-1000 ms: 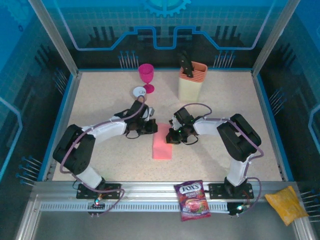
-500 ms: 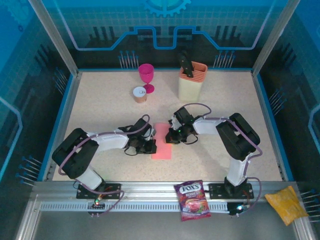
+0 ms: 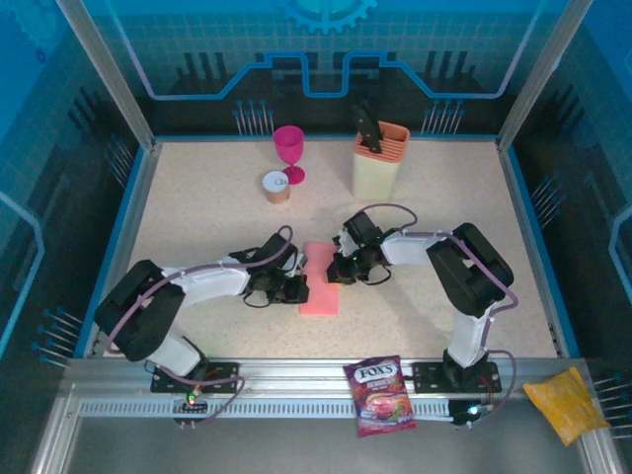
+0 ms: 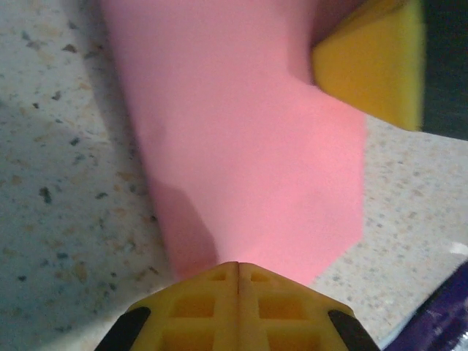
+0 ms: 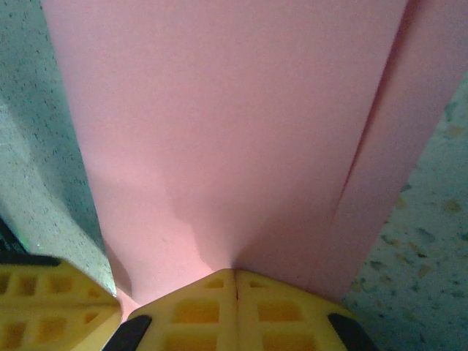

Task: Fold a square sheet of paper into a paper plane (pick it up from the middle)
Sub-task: First fold the square sheet of paper in half at the center of the table.

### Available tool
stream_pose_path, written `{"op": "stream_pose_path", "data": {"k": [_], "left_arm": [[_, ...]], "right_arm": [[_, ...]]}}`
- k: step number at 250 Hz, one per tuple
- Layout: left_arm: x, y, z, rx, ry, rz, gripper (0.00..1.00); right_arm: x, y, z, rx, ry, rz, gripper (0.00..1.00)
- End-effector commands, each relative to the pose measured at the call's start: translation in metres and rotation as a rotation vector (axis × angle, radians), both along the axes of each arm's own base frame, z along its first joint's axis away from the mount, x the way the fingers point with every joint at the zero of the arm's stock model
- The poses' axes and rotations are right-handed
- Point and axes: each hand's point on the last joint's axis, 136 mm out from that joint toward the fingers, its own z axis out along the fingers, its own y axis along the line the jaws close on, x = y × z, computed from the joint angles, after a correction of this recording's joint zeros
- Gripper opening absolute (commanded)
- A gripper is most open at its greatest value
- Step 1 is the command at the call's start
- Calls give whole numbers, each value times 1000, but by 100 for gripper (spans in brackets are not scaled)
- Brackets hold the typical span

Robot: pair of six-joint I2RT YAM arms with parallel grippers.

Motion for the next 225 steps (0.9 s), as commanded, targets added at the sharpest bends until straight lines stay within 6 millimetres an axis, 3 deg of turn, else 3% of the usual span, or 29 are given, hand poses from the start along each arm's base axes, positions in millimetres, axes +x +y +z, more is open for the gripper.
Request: {"op": "stream_pose_path", "data": {"k": [1, 55, 109, 150, 187, 225], "left_arm": [[-2, -8, 20, -30, -16, -21, 1], [-16, -10, 7, -20, 16, -47, 1], [-33, 2, -19, 19, 69, -46, 0], [-39, 6, -28, 31, 89, -45, 0], [-27, -2, -9, 6, 48, -38, 0], [14, -12, 33, -81, -28, 37, 2]], "right_arm": [[-43, -58, -65, -293, 157, -18, 0], [-44, -59, -66, -296, 160, -18, 0], [-44, -60, -65, -297, 160, -18, 0], [-42, -61, -65, -296, 158, -20, 0], [-42, -61, -64, -295, 152, -7, 0], [-41, -64, -63, -307, 137, 14, 0]]}}
